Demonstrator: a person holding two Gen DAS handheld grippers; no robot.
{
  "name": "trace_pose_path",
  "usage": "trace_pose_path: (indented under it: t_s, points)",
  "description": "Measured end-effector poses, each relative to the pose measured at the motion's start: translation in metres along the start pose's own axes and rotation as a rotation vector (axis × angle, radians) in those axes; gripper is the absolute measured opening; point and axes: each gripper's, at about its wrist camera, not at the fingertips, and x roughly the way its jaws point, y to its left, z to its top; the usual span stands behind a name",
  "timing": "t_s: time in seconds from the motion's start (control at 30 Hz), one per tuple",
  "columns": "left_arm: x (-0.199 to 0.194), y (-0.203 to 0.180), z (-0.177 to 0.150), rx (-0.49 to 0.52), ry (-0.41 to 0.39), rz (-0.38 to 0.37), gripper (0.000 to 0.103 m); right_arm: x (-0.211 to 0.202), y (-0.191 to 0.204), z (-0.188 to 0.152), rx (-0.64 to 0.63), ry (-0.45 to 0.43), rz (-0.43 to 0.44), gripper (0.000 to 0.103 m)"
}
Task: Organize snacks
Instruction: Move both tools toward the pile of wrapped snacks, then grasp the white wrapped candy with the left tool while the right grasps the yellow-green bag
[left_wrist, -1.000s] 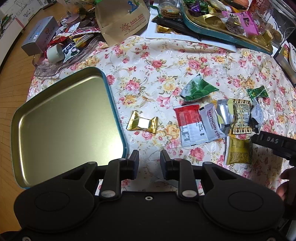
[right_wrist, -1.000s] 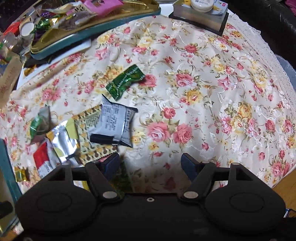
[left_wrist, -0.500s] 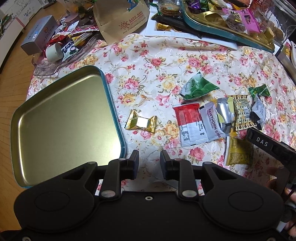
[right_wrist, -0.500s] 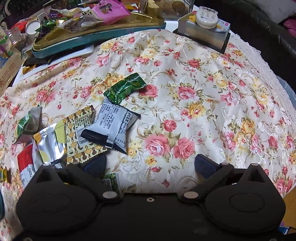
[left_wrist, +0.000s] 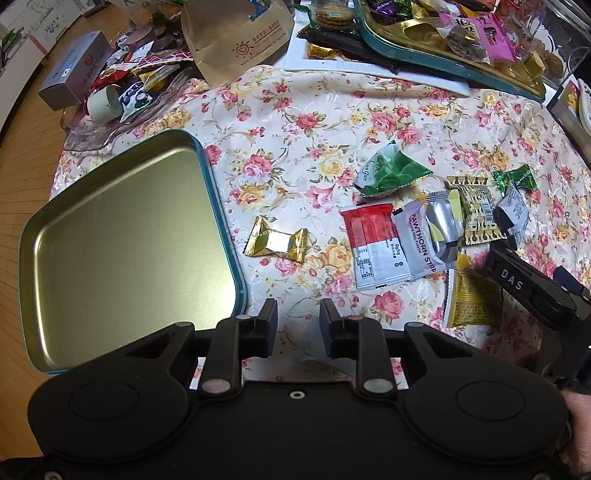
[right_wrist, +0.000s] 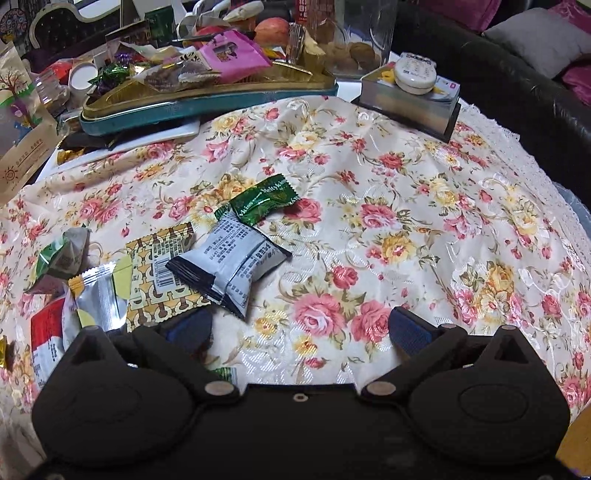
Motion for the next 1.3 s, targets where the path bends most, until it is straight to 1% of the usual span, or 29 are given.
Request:
trace_pose_path:
  t_s: [0.13, 0.2, 0.27, 0.37, 0.4, 0.47, 0.53, 0.57, 0.63, 0.7, 0.77, 0.83, 0.9, 0.97, 1.07, 1.17, 1.23, 1.3]
  points:
    - [0.0, -0.002, -0.001, 0.011, -0.001, 0.002, 0.036, -0.002, 0.004, -0.006, -0.054, -0.051, 0.015, 0.103]
    - [0.0, -0.001, -0.001, 0.008, 0.001, 0.003, 0.036, -0.002, 0.003, -0.005, -0.07, -0.056, 0.028, 0.103]
    - [0.001, 0.0, 0.0, 0.002, 0.003, 0.001, 0.036, 0.0, 0.001, -0.002, -0.054, -0.032, 0.043, 0.103]
    - [0.002, 0.001, 0.0, -0.001, 0.005, 0.005, 0.036, 0.003, 0.001, 0.006, -0.093, 0.015, 0.077, 0.103]
    - [0.003, 0.001, 0.0, -0.001, 0.007, 0.004, 0.036, 0.004, 0.001, 0.008, -0.112, 0.032, 0.101, 0.103]
    - [0.006, 0.002, -0.001, 0.006, 0.027, -0.017, 0.036, 0.003, 0.0, 0.01, -0.115, 0.057, 0.119, 0.103]
    - [0.012, 0.002, -0.003, 0.004, 0.07, -0.053, 0.036, -0.001, 0.0, 0.009, -0.084, 0.059, 0.121, 0.098]
    - [0.015, 0.004, -0.004, -0.003, 0.089, -0.062, 0.036, -0.003, -0.001, 0.009, -0.066, 0.073, 0.14, 0.095]
    - [0.021, 0.004, -0.007, -0.008, 0.119, -0.063, 0.036, -0.007, -0.001, 0.011, -0.042, 0.119, 0.194, 0.094]
    - [0.024, 0.004, -0.009, -0.005, 0.134, -0.063, 0.036, -0.014, 0.001, 0.01, -0.022, 0.142, 0.242, 0.089]
    - [0.026, 0.004, -0.01, -0.002, 0.143, -0.068, 0.036, -0.019, 0.006, 0.007, -0.033, 0.171, 0.286, 0.089]
    - [0.026, 0.005, -0.011, -0.002, 0.148, -0.07, 0.036, -0.023, 0.013, 0.004, -0.065, 0.186, 0.311, 0.089]
    - [0.026, 0.004, -0.011, 0.002, 0.149, -0.074, 0.035, -0.027, 0.021, -0.001, -0.102, 0.184, 0.308, 0.089]
    - [0.025, 0.003, -0.012, 0.012, 0.148, -0.091, 0.035, -0.027, 0.028, -0.004, -0.152, 0.206, 0.308, 0.091]
    - [0.027, 0.0, -0.014, 0.03, 0.15, -0.111, 0.035, -0.03, 0.036, -0.011, -0.231, 0.18, 0.283, 0.089]
    - [0.035, -0.003, -0.019, 0.035, 0.188, -0.127, 0.035, -0.032, 0.041, -0.017, -0.305, 0.154, 0.261, 0.087]
    - [0.041, -0.004, -0.023, 0.029, 0.223, -0.152, 0.035, -0.031, 0.039, -0.017, -0.324, 0.139, 0.231, 0.082]
    - [0.044, -0.006, -0.026, 0.023, 0.242, -0.166, 0.035, -0.028, 0.032, -0.015, -0.314, 0.129, 0.215, 0.081]
